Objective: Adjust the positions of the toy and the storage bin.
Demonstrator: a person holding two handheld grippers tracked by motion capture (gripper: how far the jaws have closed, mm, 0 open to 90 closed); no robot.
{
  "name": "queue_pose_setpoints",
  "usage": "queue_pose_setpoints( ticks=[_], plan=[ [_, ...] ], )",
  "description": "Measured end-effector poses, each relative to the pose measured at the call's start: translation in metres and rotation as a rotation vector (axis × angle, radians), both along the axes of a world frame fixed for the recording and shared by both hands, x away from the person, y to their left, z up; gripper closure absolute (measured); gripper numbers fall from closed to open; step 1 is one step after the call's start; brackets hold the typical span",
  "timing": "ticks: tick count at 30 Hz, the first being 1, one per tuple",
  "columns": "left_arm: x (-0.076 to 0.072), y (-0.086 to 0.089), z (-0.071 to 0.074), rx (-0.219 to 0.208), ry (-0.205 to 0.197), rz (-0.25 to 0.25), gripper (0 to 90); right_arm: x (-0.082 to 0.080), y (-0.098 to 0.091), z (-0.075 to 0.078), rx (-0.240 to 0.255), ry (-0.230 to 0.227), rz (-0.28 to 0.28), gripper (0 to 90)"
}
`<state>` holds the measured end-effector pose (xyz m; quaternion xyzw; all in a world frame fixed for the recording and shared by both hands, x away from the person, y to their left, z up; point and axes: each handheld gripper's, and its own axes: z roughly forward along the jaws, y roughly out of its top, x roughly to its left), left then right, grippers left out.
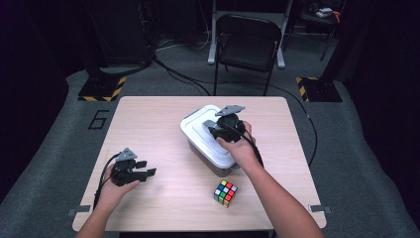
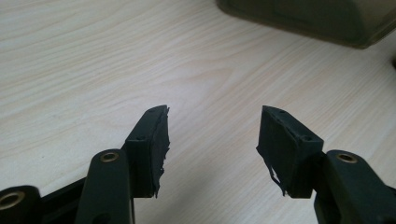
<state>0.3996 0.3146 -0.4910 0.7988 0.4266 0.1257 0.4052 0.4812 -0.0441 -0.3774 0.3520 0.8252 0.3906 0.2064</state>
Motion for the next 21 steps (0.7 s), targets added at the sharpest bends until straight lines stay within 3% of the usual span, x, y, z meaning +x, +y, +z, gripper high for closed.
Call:
queue_pose_setpoints(
  ticks=[9, 21],
  plan=[
    [0.001, 0.012, -0.011, 0.009, 0.02, 0.045, 43.1, 0.0, 0.001, -0.001, -0.01, 0.011, -0.016, 66.0],
    [0.002, 0.019, -0.013, 0.002, 0.026, 0.077, 42.9, 0.001, 0.002, 0.0, -0.026, 0.0, -0.015, 66.5]
  ],
)
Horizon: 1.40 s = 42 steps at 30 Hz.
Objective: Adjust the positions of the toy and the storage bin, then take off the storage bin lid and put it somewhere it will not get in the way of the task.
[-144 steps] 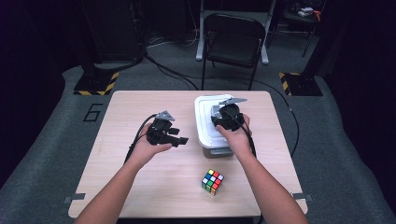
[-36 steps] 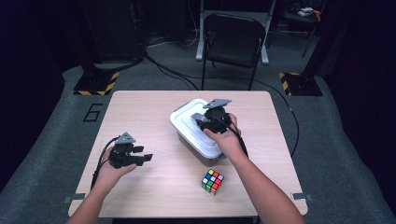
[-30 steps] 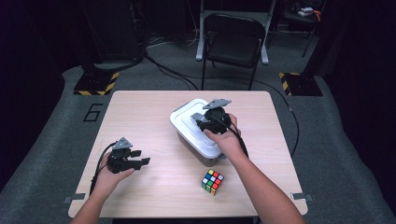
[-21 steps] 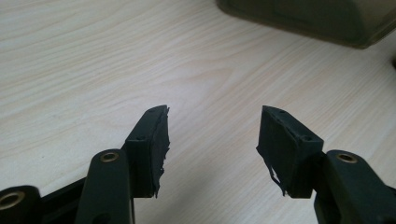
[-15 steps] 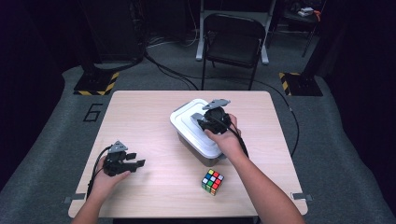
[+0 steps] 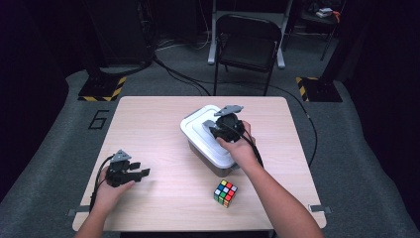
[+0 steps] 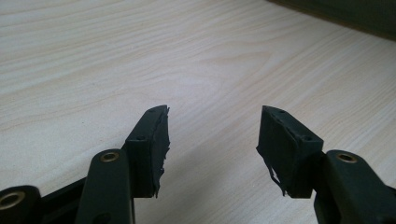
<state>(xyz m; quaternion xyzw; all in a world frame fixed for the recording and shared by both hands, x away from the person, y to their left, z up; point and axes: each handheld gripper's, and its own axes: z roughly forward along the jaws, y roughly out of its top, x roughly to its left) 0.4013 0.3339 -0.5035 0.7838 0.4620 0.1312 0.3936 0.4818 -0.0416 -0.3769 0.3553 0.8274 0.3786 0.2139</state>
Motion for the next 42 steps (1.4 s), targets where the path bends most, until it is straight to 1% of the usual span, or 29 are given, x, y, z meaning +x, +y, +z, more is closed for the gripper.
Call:
queue_pose_setpoints(
  ticks=[5, 6, 7, 9, 10, 12, 13, 15, 16, 18, 19, 22, 24, 25, 27, 28, 29, 30, 31, 32, 33, 34, 35, 36, 37, 38, 39, 42],
  plan=[
    [0.001, 0.001, -0.002, -0.003, 0.008, 0.008, 42.6, 0.0, 0.0, 0.0, -0.003, 0.002, -0.004, 66.6],
    [0.001, 0.001, -0.003, -0.006, 0.001, 0.015, 42.6, 0.0, 0.0, 0.0, -0.004, -0.003, 0.0, 66.6],
    [0.001, 0.002, -0.003, -0.004, 0.006, 0.013, 42.5, 0.0, 0.0, 0.001, -0.005, -0.003, 0.001, 66.6],
    [0.001, 0.002, -0.003, -0.001, 0.014, 0.012, 42.3, -0.002, 0.0, 0.002, 0.003, 0.009, -0.013, 66.5],
    [0.001, 0.002, -0.003, 0.002, 0.013, 0.014, 42.2, -0.002, -0.001, 0.003, -0.004, 0.004, -0.008, 66.5],
    [0.001, 0.002, -0.003, 0.002, 0.013, 0.014, 42.2, -0.001, 0.0, 0.004, 0.002, -0.002, -0.01, 66.5],
    [0.001, 0.002, -0.004, 0.005, 0.014, 0.013, 42.2, -0.001, 0.0, 0.005, -0.004, -0.008, -0.002, 66.6],
    [0.001, 0.002, -0.003, 0.005, 0.013, 0.014, 42.1, -0.002, 0.0, 0.007, -0.011, -0.002, -0.002, 66.6],
    [0.001, 0.002, -0.003, 0.005, 0.013, 0.014, 42.1, -0.002, 0.0, 0.008, -0.005, -0.017, 0.003, 66.5],
    [0.001, 0.001, -0.004, 0.003, 0.007, 0.017, 42.1, -0.002, 0.0, 0.009, -0.01, -0.017, 0.008, 66.5],
    [0.001, 0.001, -0.004, 0.005, 0.009, 0.015, 42.2, -0.003, 0.002, 0.01, -0.004, -0.011, -0.004, 66.6],
    [0.001, 0.001, -0.004, 0.009, 0.008, 0.016, 42.2, -0.004, 0.001, 0.012, -0.015, -0.012, 0.002, 66.6],
    [0.001, 0.0, -0.004, 0.013, 0.005, 0.018, 42.2, -0.004, 0.001, 0.016, -0.007, -0.02, -0.003, 66.6],
    [0.001, 0.0, -0.004, 0.014, 0.007, 0.018, 42.2, -0.005, 0.0, 0.018, -0.013, -0.02, -0.002, 66.6],
    [0.001, 0.001, -0.004, 0.017, 0.011, 0.014, 42.2, -0.005, 0.0, 0.021, -0.007, -0.023, -0.008, 66.6],
    [0.001, 0.001, -0.004, 0.016, 0.011, 0.016, 42.3, -0.007, -0.001, 0.025, -0.006, -0.024, -0.013, 66.6],
    [0.001, 0.001, -0.004, 0.015, 0.011, 0.015, 42.2, -0.008, -0.001, 0.027, -0.005, -0.026, -0.012, 66.6],
    [0.001, 0.001, -0.004, 0.016, 0.012, 0.015, 42.2, -0.007, -0.003, 0.028, -0.014, -0.04, -0.003, 66.6],
    [0.001, 0.001, -0.005, 0.017, 0.012, 0.016, 42.3, -0.009, -0.002, 0.03, -0.01, -0.026, -0.017, 66.6],
    [0.001, 0.001, -0.005, 0.017, 0.012, 0.016, 42.3, -0.009, -0.004, 0.031, -0.018, -0.037, -0.012, 66.6],
    [0.001, 0.0, -0.005, 0.014, 0.007, 0.018, 42.3, -0.009, -0.005, 0.032, -0.016, -0.036, -0.013, 66.6],
    [0.002, 0.001, -0.005, 0.018, 0.011, 0.014, 42.3, -0.01, -0.006, 0.033, -0.018, -0.034, -0.018, 66.6],
    [0.002, 0.001, -0.005, 0.017, 0.012, 0.015, 42.3, -0.009, -0.007, 0.034, -0.017, -0.044, -0.016, 66.6],
    [0.002, 0.001, -0.005, 0.017, 0.012, 0.015, 42.3, -0.009, -0.007, 0.034, -0.017, -0.044, -0.016, 66.6],
    [0.002, 0.001, -0.005, 0.017, 0.014, 0.015, 42.3, -0.011, -0.009, 0.035, -0.02, -0.034, -0.026, 66.6],
    [0.002, 0.001, -0.005, 0.017, 0.014, 0.015, 42.3, -0.012, -0.011, 0.037, -0.018, -0.027, -0.036, 66.6],
    [0.003, 0.001, -0.005, 0.017, 0.015, 0.015, 42.2, -0.011, -0.012, 0.037, -0.024, -0.038, -0.029, 66.6],
    [0.005, -0.001, -0.005, 0.013, 0.013, 0.014, 42.2, -0.013, -0.023, 0.04, -0.028, -0.046, -0.051, 66.6]
  ],
)
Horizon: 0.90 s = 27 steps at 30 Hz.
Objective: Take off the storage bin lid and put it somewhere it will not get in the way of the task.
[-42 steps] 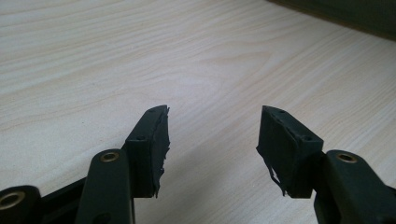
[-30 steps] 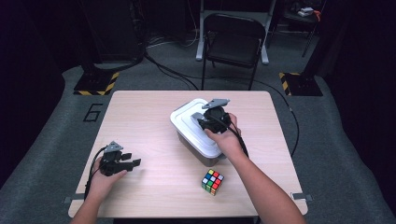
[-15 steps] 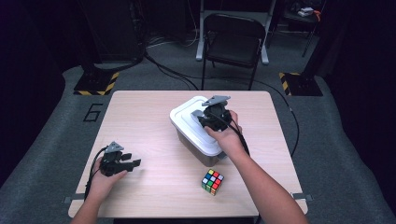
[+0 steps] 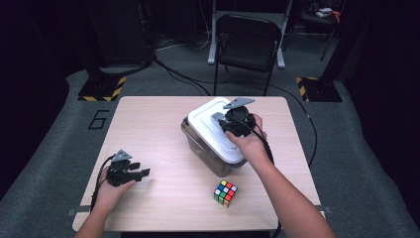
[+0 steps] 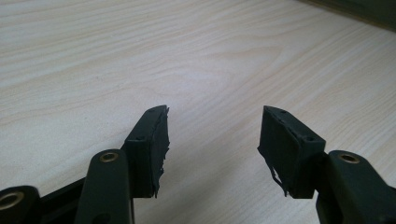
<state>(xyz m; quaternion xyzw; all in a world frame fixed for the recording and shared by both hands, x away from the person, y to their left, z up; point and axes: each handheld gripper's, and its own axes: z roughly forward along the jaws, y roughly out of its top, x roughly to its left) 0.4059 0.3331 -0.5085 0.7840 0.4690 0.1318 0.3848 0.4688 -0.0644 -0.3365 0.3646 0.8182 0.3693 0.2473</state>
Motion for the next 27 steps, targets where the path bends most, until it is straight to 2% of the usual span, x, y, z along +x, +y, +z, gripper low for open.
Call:
queue_pose_setpoints(
  ticks=[2, 9, 16, 17, 21, 23, 26, 27],
  plan=[
    [0.001, -0.001, 0.0, -0.003, -0.004, 0.003, 42.2, -0.001, -0.003, 0.001, 0.003, 0.001, -0.011, 66.6],
    [0.004, -0.004, 0.0, -0.004, 0.003, -0.004, 42.3, -0.004, -0.036, 0.004, -0.003, -0.018, -0.08, 66.6],
    [0.008, -0.007, -0.001, -0.003, 0.005, -0.009, 42.4, -0.008, -0.07, 0.004, 0.001, -0.014, -0.161, 66.6],
    [0.009, -0.007, -0.001, -0.003, 0.003, -0.008, 42.4, -0.008, -0.075, 0.003, -0.002, -0.022, -0.159, 66.6],
    [0.01, -0.007, -0.001, -0.008, 0.009, -0.006, 42.5, -0.011, -0.087, 0.003, 0.006, -0.021, -0.196, 66.6],
    [0.011, -0.008, -0.001, -0.005, 0.008, -0.005, 42.6, -0.012, -0.101, 0.001, 0.013, -0.016, -0.23, 66.6],
    [0.012, -0.008, -0.001, -0.004, 0.007, -0.005, 42.6, -0.012, -0.109, 0.0, 0.013, -0.02, -0.243, 66.6],
    [0.012, -0.009, -0.001, 0.0, 0.007, -0.008, 42.6, -0.013, -0.119, -0.002, 0.014, -0.017, -0.265, 66.5]
  ],
)
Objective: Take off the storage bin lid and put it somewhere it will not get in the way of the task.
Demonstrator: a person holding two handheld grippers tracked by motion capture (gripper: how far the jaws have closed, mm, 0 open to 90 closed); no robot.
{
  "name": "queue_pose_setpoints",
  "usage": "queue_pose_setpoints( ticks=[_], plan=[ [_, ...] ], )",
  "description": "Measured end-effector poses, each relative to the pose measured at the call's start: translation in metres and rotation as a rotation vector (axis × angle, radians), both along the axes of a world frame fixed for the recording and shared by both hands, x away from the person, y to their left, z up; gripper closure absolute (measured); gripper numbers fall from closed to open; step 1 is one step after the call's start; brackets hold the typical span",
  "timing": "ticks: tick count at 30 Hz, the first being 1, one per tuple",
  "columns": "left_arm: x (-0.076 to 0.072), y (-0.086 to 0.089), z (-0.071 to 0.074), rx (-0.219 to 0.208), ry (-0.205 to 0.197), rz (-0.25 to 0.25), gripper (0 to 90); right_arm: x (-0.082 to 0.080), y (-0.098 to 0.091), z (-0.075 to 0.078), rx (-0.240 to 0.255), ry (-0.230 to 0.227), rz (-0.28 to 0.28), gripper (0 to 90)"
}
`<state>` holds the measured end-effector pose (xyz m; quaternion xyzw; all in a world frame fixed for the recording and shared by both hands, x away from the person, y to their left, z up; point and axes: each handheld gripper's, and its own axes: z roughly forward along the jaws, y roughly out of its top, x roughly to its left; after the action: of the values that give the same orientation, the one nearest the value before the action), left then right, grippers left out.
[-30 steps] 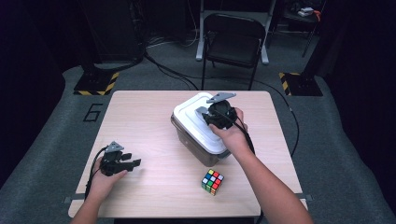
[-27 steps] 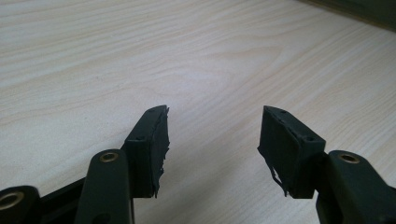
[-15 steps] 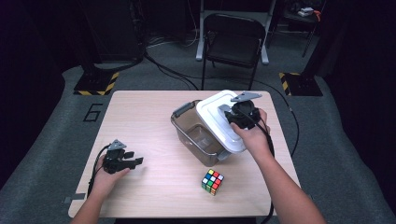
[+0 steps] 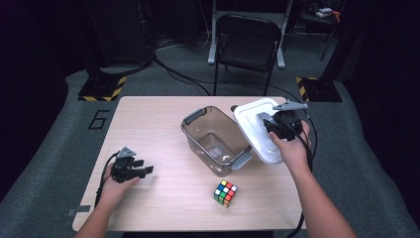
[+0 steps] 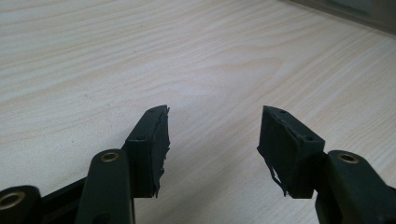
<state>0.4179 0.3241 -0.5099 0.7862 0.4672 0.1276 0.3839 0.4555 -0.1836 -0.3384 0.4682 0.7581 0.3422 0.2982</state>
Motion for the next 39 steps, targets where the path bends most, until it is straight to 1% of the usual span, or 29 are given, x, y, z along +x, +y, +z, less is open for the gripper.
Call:
queue_pose_setpoints(
  ticks=[1, 2, 3, 4, 5, 6, 8, 11, 12, 13, 16, 17, 18, 21, 23, 24, 25, 27, 32, 33, 34, 35, 36, 37, 38, 39],
  plan=[
    [0.0, 0.0, 0.0, 0.0, 0.0, 0.0, 42.6, 0.0, -0.003, -0.001, 0.001, 0.0, -0.008, 66.6],
    [0.0, -0.001, 0.0, 0.006, -0.009, 0.001, 42.6, -0.001, -0.007, -0.002, 0.0, 0.002, -0.016, 66.6],
    [0.0, -0.001, 0.0, 0.006, -0.009, 0.001, 42.6, -0.001, -0.007, -0.002, 0.0, 0.002, -0.016, 66.6],
    [0.001, -0.001, -0.001, 0.008, -0.012, 0.003, 42.6, -0.002, -0.015, -0.004, 0.005, 0.006, -0.034, 66.6],
    [0.001, -0.001, -0.001, 0.008, -0.012, 0.003, 42.6, -0.002, -0.015, -0.004, 0.005, 0.006, -0.034, 66.6],
    [0.001, -0.001, 0.0, 0.011, -0.004, -0.001, 42.6, -0.002, -0.018, -0.005, 0.008, 0.006, -0.04, 66.5],
    [0.001, -0.002, 0.0, 0.019, -0.004, -0.004, 42.6, -0.004, -0.026, -0.008, 0.007, 0.005, -0.058, 66.6],
    [0.001, -0.002, -0.001, 0.017, -0.009, 0.001, 42.6, -0.005, -0.03, -0.011, 0.005, 0.006, -0.069, 66.5],
    [0.001, -0.002, -0.001, 0.02, -0.002, -0.002, 42.6, -0.006, -0.033, -0.015, 0.005, 0.009, -0.075, 66.6],
    [0.001, -0.002, -0.001, 0.02, -0.002, -0.002, 42.6, -0.006, -0.033, -0.015, 0.005, 0.009, -0.075, 66.6],
    [0.001, -0.002, -0.001, 0.023, -0.005, -0.001, 42.6, -0.007, -0.038, -0.024, 0.005, 0.017, -0.081, 66.5],
    [0.001, -0.002, -0.001, 0.023, -0.005, -0.001, 42.6, -0.007, -0.038, -0.024, 0.005, 0.017, -0.081, 66.5],
    [0.001, -0.002, -0.001, 0.025, -0.005, -0.002, 42.6, -0.007, -0.039, -0.03, 0.015, 0.024, -0.089, 66.5],
    [0.001, -0.002, -0.001, 0.029, -0.007, -0.001, 42.6, -0.008, -0.041, -0.038, 0.024, 0.037, -0.098, 66.5],
    [0.001, -0.001, -0.001, 0.034, 0.0, -0.005, 42.6, -0.008, -0.043, -0.044, 0.024, 0.048, -0.101, 66.5],
    [0.001, -0.001, -0.001, 0.034, 0.0, -0.005, 42.6, -0.008, -0.043, -0.044, 0.024, 0.048, -0.101, 66.5],
    [0.001, -0.002, -0.001, 0.036, 0.0, -0.005, 42.6, -0.008, -0.044, -0.05, 0.028, 0.055, -0.108, 66.5],
    [0.001, -0.002, -0.001, 0.035, -0.003, -0.004, 42.6, -0.008, -0.044, -0.052, 0.027, 0.057, -0.107, 66.5],
    [0.0, -0.002, -0.001, 0.033, -0.012, 0.001, 42.6, -0.009, -0.043, -0.067, 0.01, 0.067, -0.118, 66.5],
    [0.0, -0.002, -0.001, 0.031, -0.012, 0.002, 42.6, -0.009, -0.042, -0.07, 0.012, 0.066, -0.134, 66.5],
    [0.0, -0.002, -0.001, 0.032, -0.012, 0.002, 42.5, -0.01, -0.043, -0.072, 0.003, 0.074, -0.122, 66.6],
    [0.0, -0.002, -0.001, 0.032, -0.015, 0.004, 42.5, -0.01, -0.042, -0.078, 0.011, 0.077, -0.123, 66.5],
    [0.0, -0.001, 0.0, 0.037, -0.003, -0.004, 42.5, -0.01, -0.042, -0.081, 0.005, 0.081, -0.123, 66.5],
    [0.0, -0.001, 0.0, 0.037, -0.003, -0.004, 42.5, -0.01, -0.042, -0.081, 0.005, 0.081, -0.123, 66.5],
    [0.0, -0.001, 0.0, 0.037, -0.01, -0.002, 42.5, -0.01, -0.04, -0.088, 0.006, 0.084, -0.129, 66.5],
    [0.0, -0.001, 0.0, 0.038, -0.01, -0.002, 42.5, -0.01, -0.039, -0.091, -0.005, 0.083, -0.125, 66.5]
  ],
)
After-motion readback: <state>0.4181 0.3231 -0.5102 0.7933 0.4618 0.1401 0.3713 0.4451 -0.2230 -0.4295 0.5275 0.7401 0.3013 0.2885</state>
